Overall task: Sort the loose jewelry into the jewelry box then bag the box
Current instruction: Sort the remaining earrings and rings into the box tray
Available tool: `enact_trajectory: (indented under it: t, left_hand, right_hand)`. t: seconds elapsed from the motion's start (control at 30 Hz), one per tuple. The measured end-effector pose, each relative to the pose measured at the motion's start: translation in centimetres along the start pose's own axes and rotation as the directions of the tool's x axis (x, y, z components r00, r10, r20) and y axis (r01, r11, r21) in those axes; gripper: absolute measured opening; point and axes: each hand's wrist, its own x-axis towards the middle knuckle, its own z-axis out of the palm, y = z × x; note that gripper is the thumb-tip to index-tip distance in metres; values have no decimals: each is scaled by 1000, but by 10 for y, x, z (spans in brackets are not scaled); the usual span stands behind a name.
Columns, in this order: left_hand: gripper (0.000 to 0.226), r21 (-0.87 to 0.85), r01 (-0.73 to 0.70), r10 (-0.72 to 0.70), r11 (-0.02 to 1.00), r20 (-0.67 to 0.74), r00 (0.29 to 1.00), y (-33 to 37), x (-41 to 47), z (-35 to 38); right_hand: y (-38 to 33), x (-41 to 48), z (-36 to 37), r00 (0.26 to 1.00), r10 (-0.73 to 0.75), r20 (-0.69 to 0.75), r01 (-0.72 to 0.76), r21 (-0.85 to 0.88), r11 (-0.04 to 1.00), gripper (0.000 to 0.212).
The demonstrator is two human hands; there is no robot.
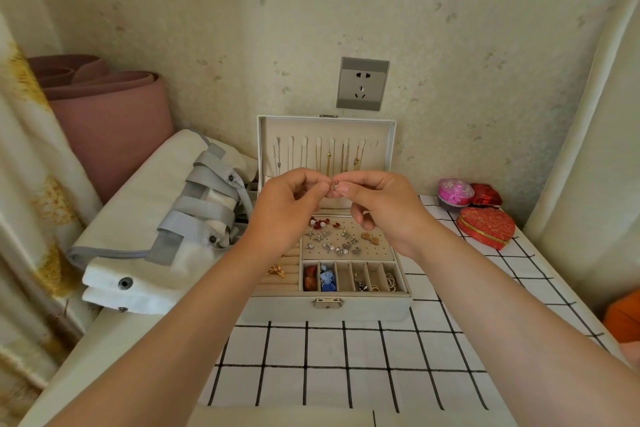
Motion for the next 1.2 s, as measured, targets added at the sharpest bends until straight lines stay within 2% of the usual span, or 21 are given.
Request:
enact_trajectory:
  t: [0.13,0.33,0.53,0.67,0.73,0.83,1.03,1.2]
  left_hand:
    - [15,30,-3,2,1000,43,999,-3,0,0]
    - [13,116,-75,66,990,72,995,-6,1,-8]
    - [8,297,-103,89,949,58,994,-10,-6,-9]
    - [10,359,-90,31,929,167,985,-15,-9,-16]
    - [14,456,-107,3,884,225,974,-21,-11,-20]
    - [17,594,-191,9,782,295,955,-31,-14,-25]
    - [22,673,-299,20,676,389,921,-39,-20,-29]
    - [24,685,-311,25,658,393,919,-40,-21,-32]
  right_hand:
    - [0,0,-2,999,15,46,-16,15,1000,16]
    - [2,0,0,999,51,-5,-51,12,999,15]
    - [4,-5,3,998,0,-58,-9,-158,987,19]
    - [14,-5,8,993,-78,-84,46,-326,944,11]
    - [19,-6,10,994,-102,-44,64,-523,850,8]
    - [26,-11,15,990,-138,40,119,-766,631,8]
    - [34,-10,25,951,-187,245,298,-886,355,9]
    - [39,-10,31,932,-193,307,350,-901,255,11]
